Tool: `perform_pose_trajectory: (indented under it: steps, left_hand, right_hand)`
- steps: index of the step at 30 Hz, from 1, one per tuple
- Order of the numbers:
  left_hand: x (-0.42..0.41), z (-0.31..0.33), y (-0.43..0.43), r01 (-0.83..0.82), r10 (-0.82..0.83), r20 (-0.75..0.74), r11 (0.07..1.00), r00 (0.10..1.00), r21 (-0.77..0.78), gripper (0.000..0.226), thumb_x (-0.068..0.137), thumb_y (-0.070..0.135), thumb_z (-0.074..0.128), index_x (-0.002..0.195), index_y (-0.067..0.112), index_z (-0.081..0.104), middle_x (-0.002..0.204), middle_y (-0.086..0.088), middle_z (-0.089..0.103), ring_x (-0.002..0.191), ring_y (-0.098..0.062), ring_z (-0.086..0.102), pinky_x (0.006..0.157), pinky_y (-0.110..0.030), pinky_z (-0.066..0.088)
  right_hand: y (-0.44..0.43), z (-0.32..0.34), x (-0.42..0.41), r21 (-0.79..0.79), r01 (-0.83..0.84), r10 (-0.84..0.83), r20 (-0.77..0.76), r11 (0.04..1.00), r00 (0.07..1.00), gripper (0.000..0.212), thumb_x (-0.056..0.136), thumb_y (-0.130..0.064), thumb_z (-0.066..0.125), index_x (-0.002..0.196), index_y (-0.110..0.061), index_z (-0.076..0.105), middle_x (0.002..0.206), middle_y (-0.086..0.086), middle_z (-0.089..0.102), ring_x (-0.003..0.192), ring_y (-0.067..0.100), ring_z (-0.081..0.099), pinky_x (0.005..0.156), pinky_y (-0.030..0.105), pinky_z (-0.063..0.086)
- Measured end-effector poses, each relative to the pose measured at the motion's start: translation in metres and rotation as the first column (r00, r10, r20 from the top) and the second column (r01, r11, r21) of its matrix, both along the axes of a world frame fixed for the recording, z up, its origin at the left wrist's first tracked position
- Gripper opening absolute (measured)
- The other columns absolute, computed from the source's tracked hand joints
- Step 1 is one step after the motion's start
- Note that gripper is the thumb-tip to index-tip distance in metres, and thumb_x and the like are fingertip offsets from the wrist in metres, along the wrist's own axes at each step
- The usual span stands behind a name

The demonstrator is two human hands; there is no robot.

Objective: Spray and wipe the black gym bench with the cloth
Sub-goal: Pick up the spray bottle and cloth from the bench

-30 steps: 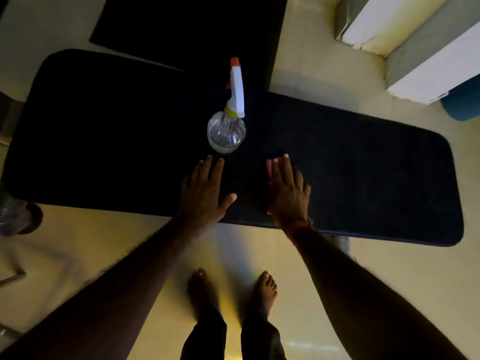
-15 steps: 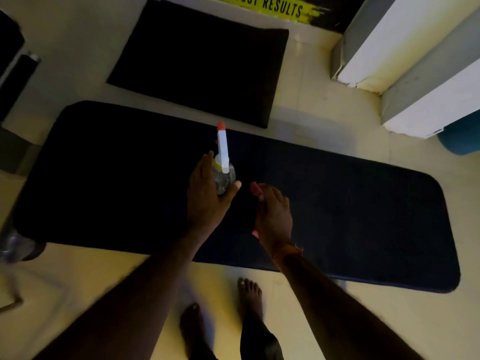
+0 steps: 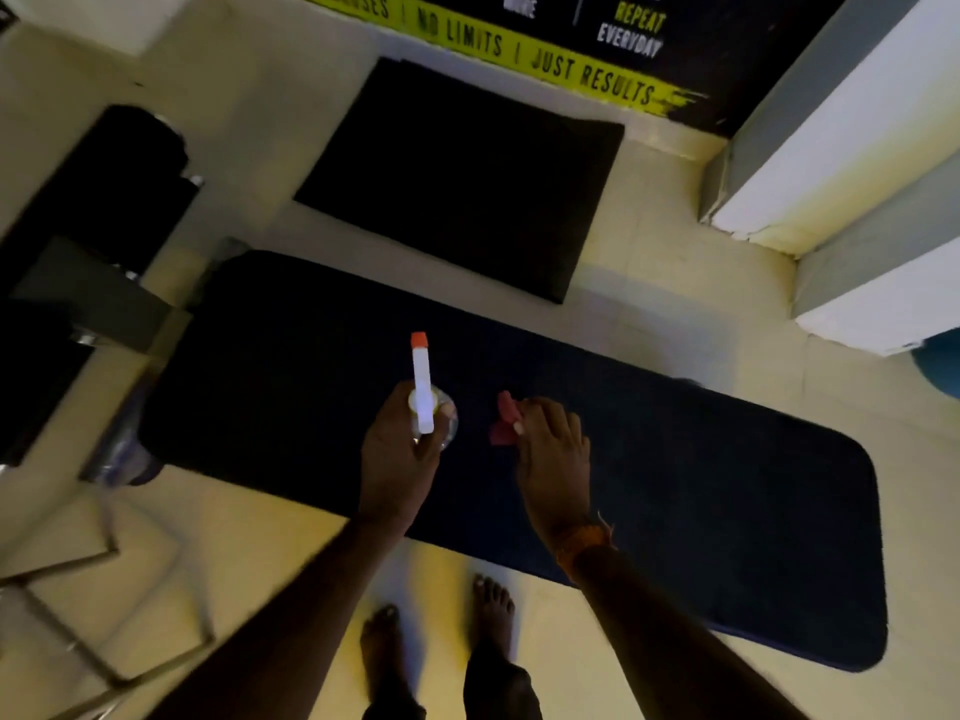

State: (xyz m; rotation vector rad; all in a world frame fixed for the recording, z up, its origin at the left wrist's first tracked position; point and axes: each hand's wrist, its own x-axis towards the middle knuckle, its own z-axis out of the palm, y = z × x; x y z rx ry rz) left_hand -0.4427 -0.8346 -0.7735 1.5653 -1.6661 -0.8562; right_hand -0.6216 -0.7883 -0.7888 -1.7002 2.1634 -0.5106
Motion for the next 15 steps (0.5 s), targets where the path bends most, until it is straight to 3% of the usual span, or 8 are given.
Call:
perform_pose_trajectory:
  steps: [2,4,6,7,9,11,13,15]
  left_hand:
    - [0.012,0.036,0.013,-0.073,0.072,0.016,0.997,0.997,0.028,0.013,0.096,0.014,0.071,0.102,0.022,0.062,0.087,0.018,0.062,0.087,0.025,0.056,0.076,0.002,0.039]
    - [0.025,0.076,0.028,-0.096,0.096,-0.01,0.995,0.995,0.033,0.021,0.096,0.012,0.07,0.104,0.029,0.062,0.089,0.024,0.063,0.087,0.028,0.054,0.077,0.004,0.038]
    - [0.04,0.119,0.044,-0.114,0.113,-0.036,0.993,0.993,-0.008,0.031,0.099,0.012,0.066,0.094,0.041,0.055,0.087,0.03,0.064,0.081,0.018,0.06,0.071,0.001,0.041]
    - [0.049,0.138,0.051,-0.132,0.131,-0.048,0.991,0.99,-0.01,0.028,0.101,0.016,0.065,0.092,0.04,0.053,0.085,0.025,0.066,0.077,0.009,0.063,0.067,-0.003,0.042]
    - [0.068,0.169,0.07,-0.197,0.197,-0.065,0.98,0.978,0.012,0.009,0.103,0.027,0.062,0.099,0.033,0.057,0.078,0.01,0.066,0.071,-0.005,0.066,0.061,-0.016,0.047]
    - [0.092,0.195,0.089,-0.275,0.275,-0.073,0.961,0.959,0.013,0.013,0.103,0.034,0.06,0.109,0.023,0.059,0.081,0.007,0.068,0.073,-0.007,0.069,0.061,-0.024,0.051]
    - [0.119,0.216,0.111,-0.347,0.347,-0.07,0.938,0.935,0.014,0.019,0.103,0.039,0.057,0.109,0.022,0.059,0.085,0.009,0.069,0.076,-0.005,0.069,0.062,-0.017,0.05]
    - [0.146,0.235,0.132,-0.429,0.428,-0.033,0.903,0.903,-0.017,0.019,0.099,0.04,0.058,0.106,0.022,0.059,0.089,0.01,0.068,0.08,-0.004,0.066,0.064,-0.01,0.043]
  right_hand:
    - [0.006,0.029,0.008,-0.062,-0.007,0.01,0.053,0.998,0.999,0.027,0.098,-0.001,0.058,0.122,-0.009,0.067,0.127,0.009,0.063,0.101,0.034,0.057,0.077,0.044,0.047]
    - [0.011,0.062,0.019,-0.109,0.002,0.01,0.113,0.994,0.993,0.02,0.103,-0.005,0.055,0.119,-0.007,0.067,0.123,0.011,0.063,0.1,0.035,0.057,0.077,0.047,0.048]
    - [0.016,0.098,0.036,-0.142,0.006,0.021,0.191,0.99,0.981,0.019,0.106,-0.01,0.051,0.117,-0.006,0.067,0.119,0.011,0.062,0.101,0.033,0.057,0.078,0.049,0.049]
    - [0.018,0.115,0.045,-0.152,-0.004,0.038,0.222,0.988,0.974,0.021,0.107,-0.012,0.049,0.117,-0.006,0.067,0.118,0.011,0.063,0.1,0.032,0.056,0.078,0.05,0.049]
    - [0.026,0.146,0.067,-0.179,-0.043,0.094,0.288,0.983,0.953,0.025,0.109,-0.016,0.046,0.116,-0.006,0.068,0.115,0.01,0.064,0.099,0.029,0.057,0.077,0.052,0.051]
    - [0.034,0.172,0.091,-0.205,-0.076,0.149,0.369,0.976,0.917,0.026,0.11,-0.019,0.045,0.113,-0.008,0.068,0.109,0.008,0.066,0.097,0.027,0.057,0.077,0.054,0.051]
    - [0.041,0.194,0.119,-0.173,-0.118,0.185,0.452,0.978,0.873,0.028,0.11,-0.023,0.044,0.119,-0.012,0.068,0.108,0.005,0.069,0.101,0.026,0.057,0.083,0.052,0.051]
    - [0.054,0.213,0.15,-0.167,-0.185,0.246,0.509,0.968,0.825,0.031,0.11,-0.031,0.043,0.124,-0.016,0.068,0.111,0.003,0.07,0.107,0.02,0.057,0.09,0.038,0.051]
